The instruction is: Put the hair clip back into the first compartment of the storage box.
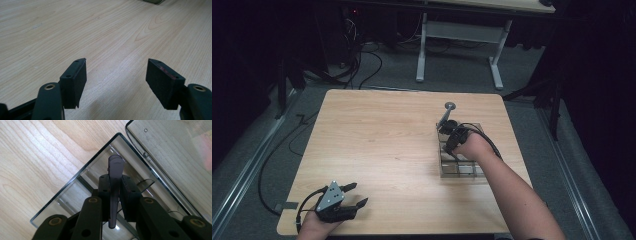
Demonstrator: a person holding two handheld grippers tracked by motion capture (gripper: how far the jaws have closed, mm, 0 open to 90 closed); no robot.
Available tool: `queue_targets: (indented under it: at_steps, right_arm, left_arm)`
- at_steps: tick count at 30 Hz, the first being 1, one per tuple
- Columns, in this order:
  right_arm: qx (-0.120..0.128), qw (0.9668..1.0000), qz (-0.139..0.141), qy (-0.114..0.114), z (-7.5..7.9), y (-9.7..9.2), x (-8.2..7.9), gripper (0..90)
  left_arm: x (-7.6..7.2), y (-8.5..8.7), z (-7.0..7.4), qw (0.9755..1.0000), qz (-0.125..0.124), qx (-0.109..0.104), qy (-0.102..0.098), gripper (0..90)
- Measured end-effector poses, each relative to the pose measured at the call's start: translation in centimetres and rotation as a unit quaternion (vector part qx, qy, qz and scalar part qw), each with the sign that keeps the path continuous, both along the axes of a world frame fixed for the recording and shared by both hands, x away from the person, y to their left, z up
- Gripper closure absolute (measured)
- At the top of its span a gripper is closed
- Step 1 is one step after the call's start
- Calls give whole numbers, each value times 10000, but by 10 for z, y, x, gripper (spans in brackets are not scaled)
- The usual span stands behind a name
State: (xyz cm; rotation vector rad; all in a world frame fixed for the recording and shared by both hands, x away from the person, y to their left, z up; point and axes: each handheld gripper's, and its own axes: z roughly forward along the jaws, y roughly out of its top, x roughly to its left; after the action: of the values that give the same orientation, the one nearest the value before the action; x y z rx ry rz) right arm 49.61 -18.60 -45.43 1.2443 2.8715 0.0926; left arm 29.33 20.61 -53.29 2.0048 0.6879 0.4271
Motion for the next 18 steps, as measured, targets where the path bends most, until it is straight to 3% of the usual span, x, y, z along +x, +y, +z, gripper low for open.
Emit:
queue_targets:
  at_steps: [1, 3, 4, 7, 10, 18]
  right_arm:
    - [0, 9999, -106, 38, -1, 1, -1, 795]
    - [10, 10000, 50, -4, -3, 1, 2, 795]
    - [-25, 9999, -110, 49, -3, 3, 1, 795]
    - [21, 10000, 43, -7, -5, 2, 4, 795]
    - [-15, 10000, -70, 29, -6, 4, 4, 795]
    - [17, 10000, 15, 12, -11, 4, 6, 794]
  left_arm:
    - [0, 0, 0, 10000, -2, -1, 0, 335]
    - [0, 0, 0, 10000, -6, -1, -1, 335]
    - [0, 0, 0, 10000, -14, 2, 1, 335]
    - [0, 0, 0, 10000, -17, 4, 0, 335]
    - [0, 0, 0, 10000, -20, 3, 1, 335]
    - [0, 0, 0, 10000, -9, 1, 1, 335]
